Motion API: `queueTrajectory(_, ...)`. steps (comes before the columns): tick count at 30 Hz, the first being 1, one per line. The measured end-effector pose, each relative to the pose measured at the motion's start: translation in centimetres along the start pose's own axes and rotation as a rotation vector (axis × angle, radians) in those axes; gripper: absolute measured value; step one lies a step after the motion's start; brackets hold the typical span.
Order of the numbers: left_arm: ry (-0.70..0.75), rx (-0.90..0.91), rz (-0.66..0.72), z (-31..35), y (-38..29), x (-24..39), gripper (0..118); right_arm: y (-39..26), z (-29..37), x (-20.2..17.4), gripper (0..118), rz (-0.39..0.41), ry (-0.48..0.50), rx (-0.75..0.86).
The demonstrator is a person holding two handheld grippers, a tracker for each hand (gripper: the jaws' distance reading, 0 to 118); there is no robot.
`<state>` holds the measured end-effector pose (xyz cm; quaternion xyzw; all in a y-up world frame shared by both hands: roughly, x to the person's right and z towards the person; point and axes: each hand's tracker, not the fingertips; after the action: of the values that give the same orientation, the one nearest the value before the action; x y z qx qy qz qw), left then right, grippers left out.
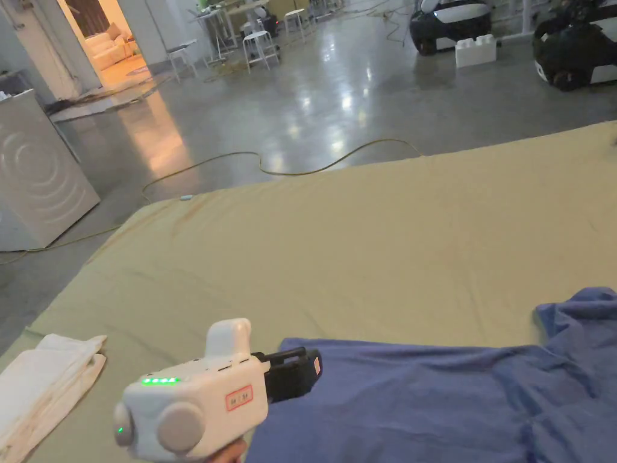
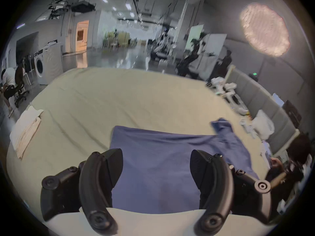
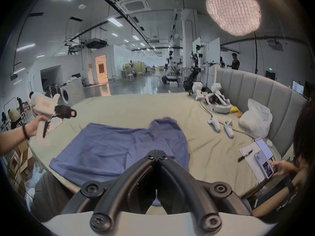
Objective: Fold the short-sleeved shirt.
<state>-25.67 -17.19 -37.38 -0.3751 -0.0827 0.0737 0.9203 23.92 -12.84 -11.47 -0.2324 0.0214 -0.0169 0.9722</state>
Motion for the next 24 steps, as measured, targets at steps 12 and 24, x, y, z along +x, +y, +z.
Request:
queueTrajectory(12, 0.262, -0.261, 0.073, -17.9, 3.8, -4.4, 41, -2.5, -3.5, 5.3, 0, -0.121, -0.097, -0.192)
queueTrajectory(24, 0.289, -0.321, -0.009, -20.2, 3.0, -3.6, 6, 3.2, -13.1, 7.9, 0, -0.157, 0.017, -0.257)
